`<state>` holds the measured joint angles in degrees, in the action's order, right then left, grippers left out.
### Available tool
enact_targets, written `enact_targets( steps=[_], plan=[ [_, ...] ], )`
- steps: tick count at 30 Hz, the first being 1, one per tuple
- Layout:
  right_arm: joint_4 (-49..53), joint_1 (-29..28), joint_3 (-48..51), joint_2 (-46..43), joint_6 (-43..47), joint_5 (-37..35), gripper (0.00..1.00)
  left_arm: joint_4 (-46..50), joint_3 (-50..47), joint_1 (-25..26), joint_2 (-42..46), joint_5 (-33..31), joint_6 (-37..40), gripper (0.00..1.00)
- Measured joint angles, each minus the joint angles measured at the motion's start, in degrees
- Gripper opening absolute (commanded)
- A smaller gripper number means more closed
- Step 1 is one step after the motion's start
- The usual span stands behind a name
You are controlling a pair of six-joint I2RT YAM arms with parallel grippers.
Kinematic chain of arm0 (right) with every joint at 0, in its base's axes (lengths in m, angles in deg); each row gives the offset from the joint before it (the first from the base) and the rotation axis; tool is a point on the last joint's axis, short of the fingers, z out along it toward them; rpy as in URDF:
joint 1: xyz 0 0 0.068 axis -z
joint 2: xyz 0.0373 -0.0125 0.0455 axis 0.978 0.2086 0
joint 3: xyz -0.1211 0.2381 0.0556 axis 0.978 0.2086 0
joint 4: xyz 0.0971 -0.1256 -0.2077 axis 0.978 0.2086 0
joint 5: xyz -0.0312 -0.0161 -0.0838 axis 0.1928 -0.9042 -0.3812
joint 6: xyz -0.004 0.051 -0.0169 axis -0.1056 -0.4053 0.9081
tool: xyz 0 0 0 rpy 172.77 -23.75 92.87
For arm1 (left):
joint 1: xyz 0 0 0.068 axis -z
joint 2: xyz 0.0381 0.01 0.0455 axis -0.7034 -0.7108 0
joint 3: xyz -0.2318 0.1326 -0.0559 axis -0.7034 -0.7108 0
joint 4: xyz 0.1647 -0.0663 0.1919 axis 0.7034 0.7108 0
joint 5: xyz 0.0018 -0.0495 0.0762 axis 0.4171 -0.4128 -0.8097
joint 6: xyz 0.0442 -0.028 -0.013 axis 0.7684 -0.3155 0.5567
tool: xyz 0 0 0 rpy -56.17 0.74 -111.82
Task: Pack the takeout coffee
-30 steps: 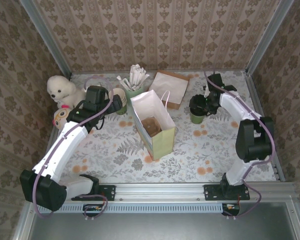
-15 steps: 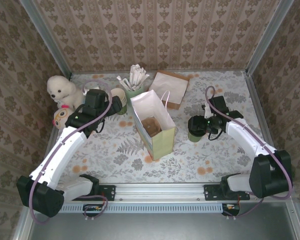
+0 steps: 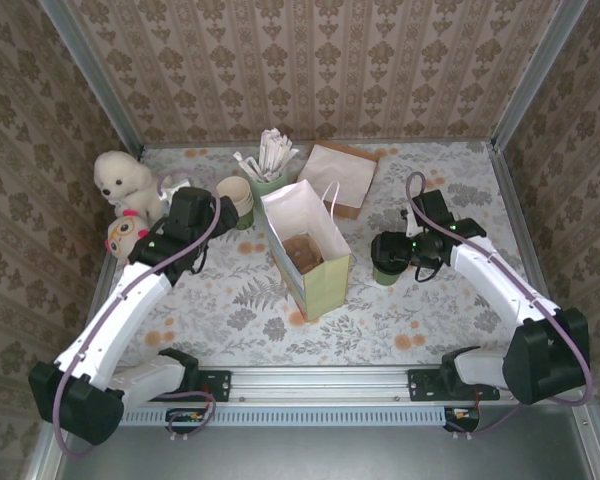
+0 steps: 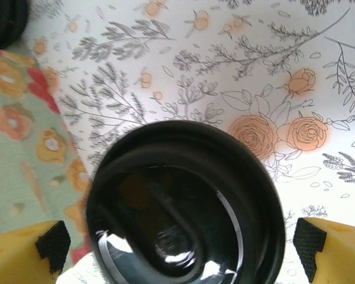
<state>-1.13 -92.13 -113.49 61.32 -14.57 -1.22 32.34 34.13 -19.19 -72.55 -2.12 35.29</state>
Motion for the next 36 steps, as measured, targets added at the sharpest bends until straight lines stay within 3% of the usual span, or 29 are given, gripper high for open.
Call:
enact_targets(
  steps=[6, 14, 36],
  plan=[
    [7.1, -3.0, -9.7, 5.2, -7.1, -5.7, 1.0, -0.4, -2.1, 0.0, 3.3, -5.0, -2.7, 1.0],
    [16.5, -4.4, -18.2, 14.2, -8.0, -10.7, 1.0, -2.3, -7.6, -0.1, 9.4, -10.2, -5.4, 1.0],
    [22.9, -6.8, -21.2, 21.1, -8.2, -9.6, 1.0, -4.4, -10.5, -1.2, 10.4, -10.8, -5.8, 1.0]
  ],
)
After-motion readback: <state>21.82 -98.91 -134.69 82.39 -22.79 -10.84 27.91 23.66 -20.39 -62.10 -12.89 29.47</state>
